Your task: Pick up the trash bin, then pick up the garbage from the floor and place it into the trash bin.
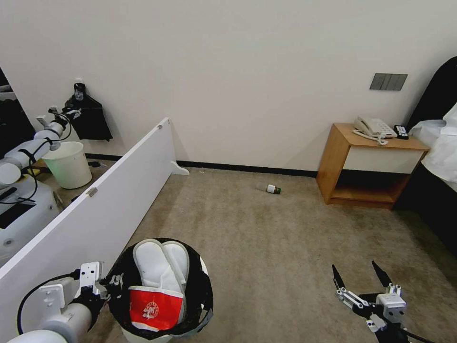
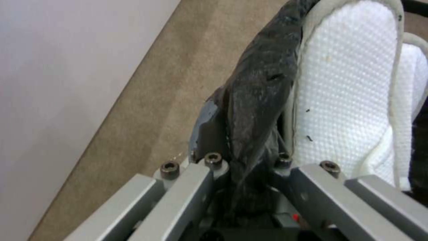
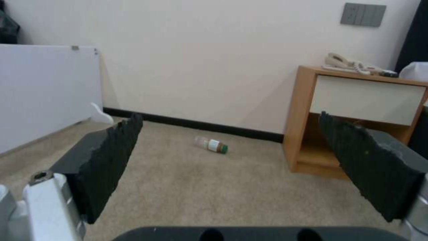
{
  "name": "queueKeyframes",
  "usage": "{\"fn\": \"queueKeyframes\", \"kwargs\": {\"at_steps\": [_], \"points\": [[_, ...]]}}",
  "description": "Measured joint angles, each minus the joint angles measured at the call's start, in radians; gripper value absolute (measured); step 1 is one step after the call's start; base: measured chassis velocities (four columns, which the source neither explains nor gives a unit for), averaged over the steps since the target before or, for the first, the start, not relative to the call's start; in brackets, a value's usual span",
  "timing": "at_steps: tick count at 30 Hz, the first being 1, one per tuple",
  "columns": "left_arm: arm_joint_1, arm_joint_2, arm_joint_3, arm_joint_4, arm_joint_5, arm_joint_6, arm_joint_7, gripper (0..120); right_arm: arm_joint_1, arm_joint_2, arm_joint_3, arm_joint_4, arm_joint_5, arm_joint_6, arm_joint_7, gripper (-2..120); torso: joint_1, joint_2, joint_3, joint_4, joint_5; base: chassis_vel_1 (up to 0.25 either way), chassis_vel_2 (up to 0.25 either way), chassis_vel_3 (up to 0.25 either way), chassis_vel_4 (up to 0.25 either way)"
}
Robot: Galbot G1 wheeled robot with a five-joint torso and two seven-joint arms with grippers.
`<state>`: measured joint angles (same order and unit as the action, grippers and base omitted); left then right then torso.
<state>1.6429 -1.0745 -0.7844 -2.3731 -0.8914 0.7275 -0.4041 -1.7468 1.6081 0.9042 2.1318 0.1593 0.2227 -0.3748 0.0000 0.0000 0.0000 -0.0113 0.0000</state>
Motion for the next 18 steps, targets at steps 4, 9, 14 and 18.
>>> {"fn": "queueKeyframes", "kwargs": {"at_steps": [4,9,14,18], "points": [[0.001,-0.001,0.001,0.0,0.0,0.0,0.0,4,0.001,0.0,0.0,0.0,0.0,-0.001,-0.001,100,0.0,0.0,0.0,0.0001,0.0,0.0,0.0,0.0,0.0],[0.003,-0.001,0.001,-0.001,0.001,-0.001,0.001,4,0.001,0.0,0.001,0.002,0.003,-0.002,-0.004,100,0.0,0.0,0.0,0.0001,0.0,0.0,0.0,0.0,0.0],[0.003,-0.001,0.001,-0.001,0.001,-0.001,0.002,4,0.001,0.0,0.002,0.002,0.003,-0.002,-0.005,100,0.0,0.0,0.0,0.0,0.0,-0.011,0.012,0.009,-0.022],[0.002,-0.001,0.001,-0.001,0.001,-0.001,0.002,4,0.001,0.0,0.003,0.003,0.004,-0.003,-0.005,100,0.0,0.0,0.0,0.0,0.0,0.0,0.0,0.0,0.0]]}}
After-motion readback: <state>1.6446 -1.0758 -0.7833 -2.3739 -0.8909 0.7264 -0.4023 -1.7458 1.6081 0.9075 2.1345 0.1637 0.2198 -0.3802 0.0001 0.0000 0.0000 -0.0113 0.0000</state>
